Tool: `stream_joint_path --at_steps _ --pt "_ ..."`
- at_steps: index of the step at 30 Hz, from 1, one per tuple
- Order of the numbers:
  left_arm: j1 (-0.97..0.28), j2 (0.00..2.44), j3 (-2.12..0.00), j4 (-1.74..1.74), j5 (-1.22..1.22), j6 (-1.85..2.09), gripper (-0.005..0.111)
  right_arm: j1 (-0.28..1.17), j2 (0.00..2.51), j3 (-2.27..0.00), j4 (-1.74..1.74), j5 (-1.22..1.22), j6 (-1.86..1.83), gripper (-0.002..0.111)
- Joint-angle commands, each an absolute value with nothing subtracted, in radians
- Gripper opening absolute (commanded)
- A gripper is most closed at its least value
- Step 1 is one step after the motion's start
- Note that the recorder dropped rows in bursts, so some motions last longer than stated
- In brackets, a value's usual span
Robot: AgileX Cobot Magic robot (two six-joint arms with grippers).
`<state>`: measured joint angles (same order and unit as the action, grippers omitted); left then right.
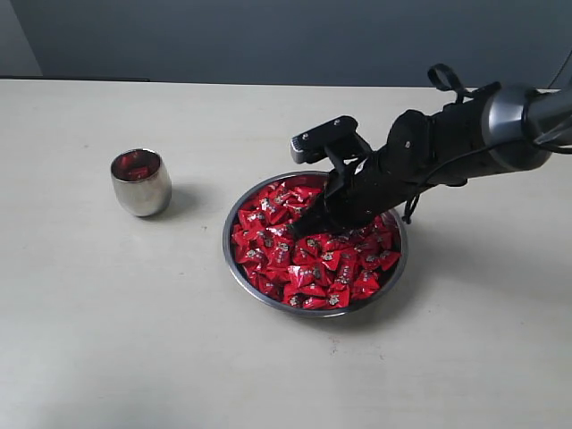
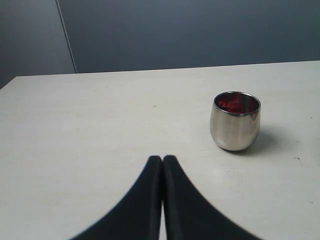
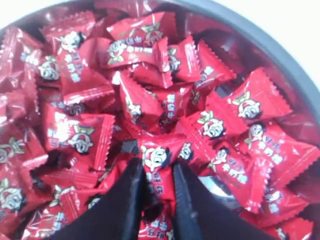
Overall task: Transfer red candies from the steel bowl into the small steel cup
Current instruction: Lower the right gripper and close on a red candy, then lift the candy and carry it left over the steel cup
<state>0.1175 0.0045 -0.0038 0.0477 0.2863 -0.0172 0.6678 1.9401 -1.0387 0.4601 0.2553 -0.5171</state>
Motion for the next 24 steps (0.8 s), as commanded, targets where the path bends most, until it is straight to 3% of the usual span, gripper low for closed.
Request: stream_joint_path --at_steps 1,24 --pt "0.118 0.000 0.000 0.045 0.285 -0.020 0.000 0.670 1.900 -1.042 0.417 0.247 -0.520 0.005" --pt "0.118 0.000 0.000 0.045 0.285 -0.020 0.000 0.663 1.832 -1.042 0.442 0.121 -0.468 -0.001"
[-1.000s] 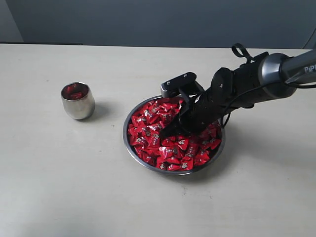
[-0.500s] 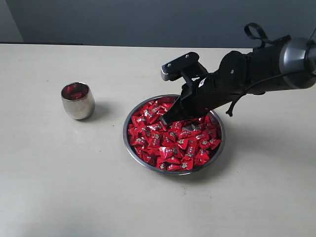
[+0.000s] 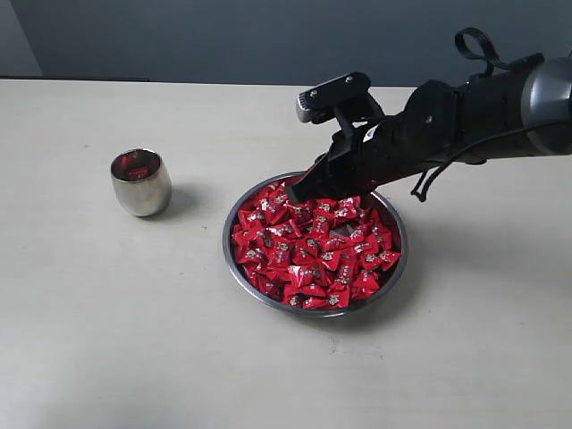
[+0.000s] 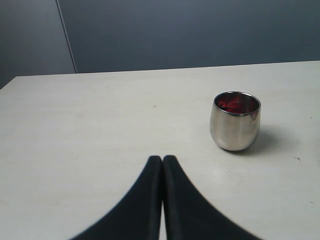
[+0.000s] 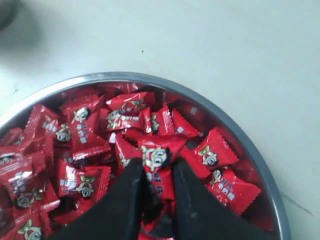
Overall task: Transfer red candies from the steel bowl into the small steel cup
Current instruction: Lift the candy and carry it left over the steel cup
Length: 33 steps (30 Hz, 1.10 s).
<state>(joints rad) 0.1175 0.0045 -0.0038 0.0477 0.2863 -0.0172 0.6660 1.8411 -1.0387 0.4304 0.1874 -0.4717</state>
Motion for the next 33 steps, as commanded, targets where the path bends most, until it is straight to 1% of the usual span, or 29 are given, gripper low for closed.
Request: stream_joint_path --at_steps 1,8,17,22,28,33 --pt "0.118 0.000 0.000 0.045 0.285 -0.020 0.000 0.668 1.832 -1.042 0.442 0.105 -0.468 -0.001" --pt "0.118 0.000 0.000 0.045 0.285 -0.020 0.000 0.733 1.832 -1.048 0.425 -0.071 -0.468 -0.001" --pt "0.118 0.000 0.000 0.045 0.285 -0.020 0.000 0.760 1.903 -1.223 0.408 0.022 -0.471 -0.001" --pt "0.118 0.000 0.000 0.045 0.285 -0.020 0.000 0.780 1.988 -1.338 0.343 0.084 -0.490 -0.001" --pt "0.118 0.000 0.000 0.045 0.285 -0.020 0.000 0.809 2.097 -1.476 0.344 0.113 -0.525 -0.001" --pt "0.118 0.000 0.000 0.045 0.285 -0.020 0.000 0.838 2.181 -1.601 0.346 0.184 -0.561 -0.001"
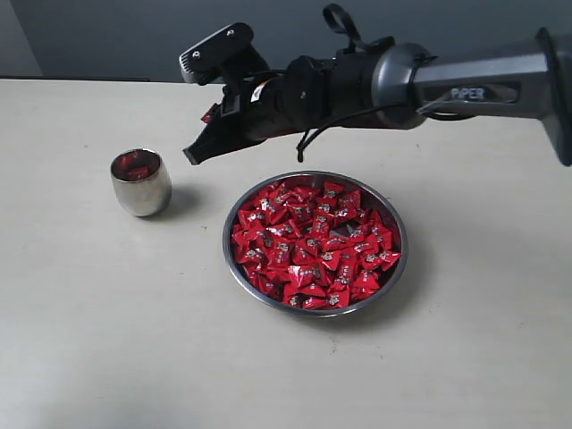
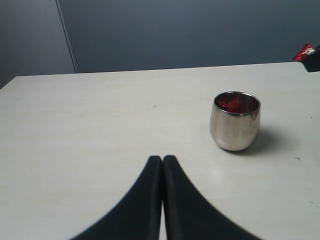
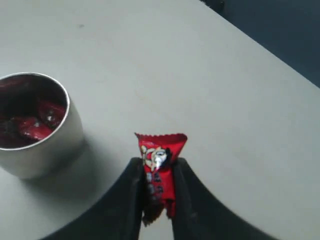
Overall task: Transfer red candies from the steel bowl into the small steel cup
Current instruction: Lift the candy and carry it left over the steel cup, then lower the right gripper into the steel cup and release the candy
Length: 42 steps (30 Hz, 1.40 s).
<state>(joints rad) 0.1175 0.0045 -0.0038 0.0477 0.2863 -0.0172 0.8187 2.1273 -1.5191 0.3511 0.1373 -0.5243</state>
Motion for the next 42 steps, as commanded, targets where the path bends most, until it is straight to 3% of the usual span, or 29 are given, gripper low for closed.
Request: stream_joint_path --at_steps 1,8,18,42 --pt "0.118 0.000 0.000 0.045 0.285 -0.020 0.000 0.841 2.190 -1.625 0.348 0.195 -0.568 -0.001" --pt "0.118 0.000 0.000 0.045 0.285 -0.020 0.000 0.878 2.247 -1.741 0.373 0.254 -0.642 -0.001" --pt "0.118 0.000 0.000 0.045 0.285 -0.020 0.000 0.889 2.312 -1.824 0.774 0.368 -1.047 -0.001" --pt "0.118 0.000 0.000 0.045 0.285 -0.020 0.000 0.889 2.395 -1.922 0.814 0.386 -1.073 -0.001"
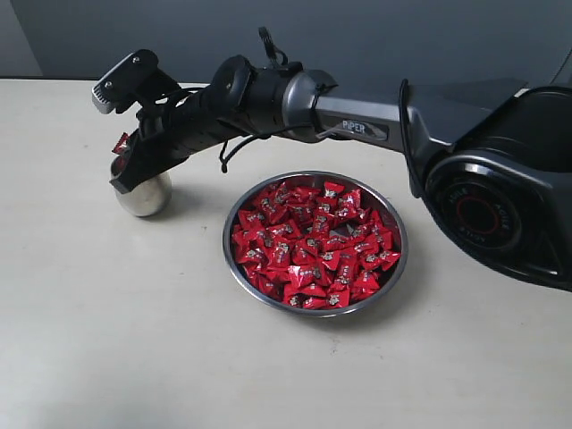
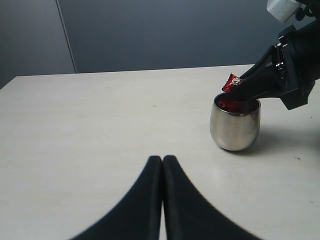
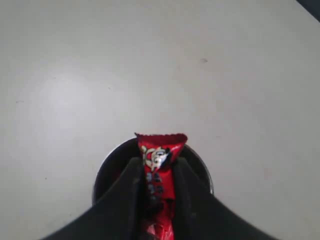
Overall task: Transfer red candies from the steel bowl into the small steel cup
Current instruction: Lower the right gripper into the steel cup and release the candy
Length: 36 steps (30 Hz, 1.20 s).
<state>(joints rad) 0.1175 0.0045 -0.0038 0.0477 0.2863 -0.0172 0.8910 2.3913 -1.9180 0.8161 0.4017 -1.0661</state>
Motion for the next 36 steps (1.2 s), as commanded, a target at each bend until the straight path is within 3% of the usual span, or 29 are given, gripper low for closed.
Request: stream_joint_path --at_steps 1,18,20,24,26,36 --pt "0.118 0.000 0.000 0.045 0.285 -0.020 0.000 0.889 2.399 -1.922 0.814 0.386 -1.073 -0.001" --pt "0.118 0.000 0.000 0.045 0.285 -0.020 0.000 0.889 2.401 -1.922 0.814 0.388 -1.073 0.000" --pt "0.118 0.000 0.000 0.045 0.285 -0.020 0.000 0.889 2.401 -1.922 0.814 0.388 -1.073 0.008" --pt "0.118 0.000 0.000 0.045 0.285 -0.020 0.000 0.889 2.401 -1.922 0.814 0.374 -1.073 0.040" --pt "0.118 0.000 0.000 0.045 0.285 -0.020 0.000 0.889 2.401 -1.922 0.814 0.361 -1.073 0.051" --pt "0.118 0.000 0.000 0.045 0.285 -0.020 0.000 0.889 2.401 -1.922 0.814 0.342 -1.073 0.048"
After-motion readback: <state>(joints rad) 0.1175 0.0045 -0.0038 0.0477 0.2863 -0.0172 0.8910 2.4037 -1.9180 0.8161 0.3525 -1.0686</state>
